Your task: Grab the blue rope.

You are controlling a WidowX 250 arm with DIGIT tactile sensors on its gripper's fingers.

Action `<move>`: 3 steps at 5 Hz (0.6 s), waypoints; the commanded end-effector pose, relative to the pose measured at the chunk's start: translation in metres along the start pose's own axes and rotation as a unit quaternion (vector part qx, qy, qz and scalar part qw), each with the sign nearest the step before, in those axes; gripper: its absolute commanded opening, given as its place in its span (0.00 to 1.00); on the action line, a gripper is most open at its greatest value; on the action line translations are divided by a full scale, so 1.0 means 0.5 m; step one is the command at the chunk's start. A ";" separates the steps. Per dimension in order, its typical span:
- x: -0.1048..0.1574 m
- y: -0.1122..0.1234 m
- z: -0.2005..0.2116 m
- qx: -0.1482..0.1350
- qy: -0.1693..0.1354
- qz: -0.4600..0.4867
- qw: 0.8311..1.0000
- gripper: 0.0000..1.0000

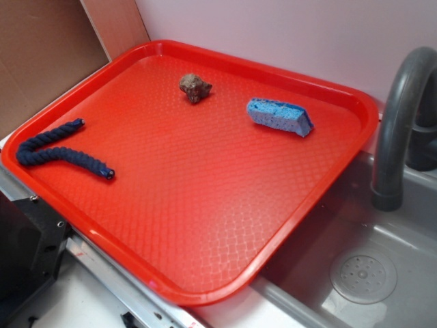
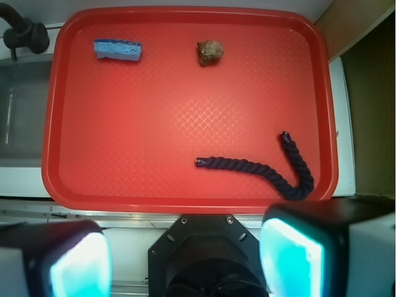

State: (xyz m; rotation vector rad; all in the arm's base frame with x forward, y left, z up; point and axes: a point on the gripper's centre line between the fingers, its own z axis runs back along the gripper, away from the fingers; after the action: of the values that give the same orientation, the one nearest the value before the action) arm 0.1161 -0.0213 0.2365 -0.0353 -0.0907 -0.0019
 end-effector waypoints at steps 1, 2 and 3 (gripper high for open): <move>0.000 0.000 0.000 0.000 0.000 0.000 1.000 1.00; 0.015 0.010 -0.006 0.007 -0.007 0.088 0.996 1.00; -0.006 0.016 -0.014 0.026 -0.022 0.210 0.977 1.00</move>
State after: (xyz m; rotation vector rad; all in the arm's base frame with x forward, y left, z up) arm 0.1106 -0.0125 0.2254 0.0011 -0.1194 0.4403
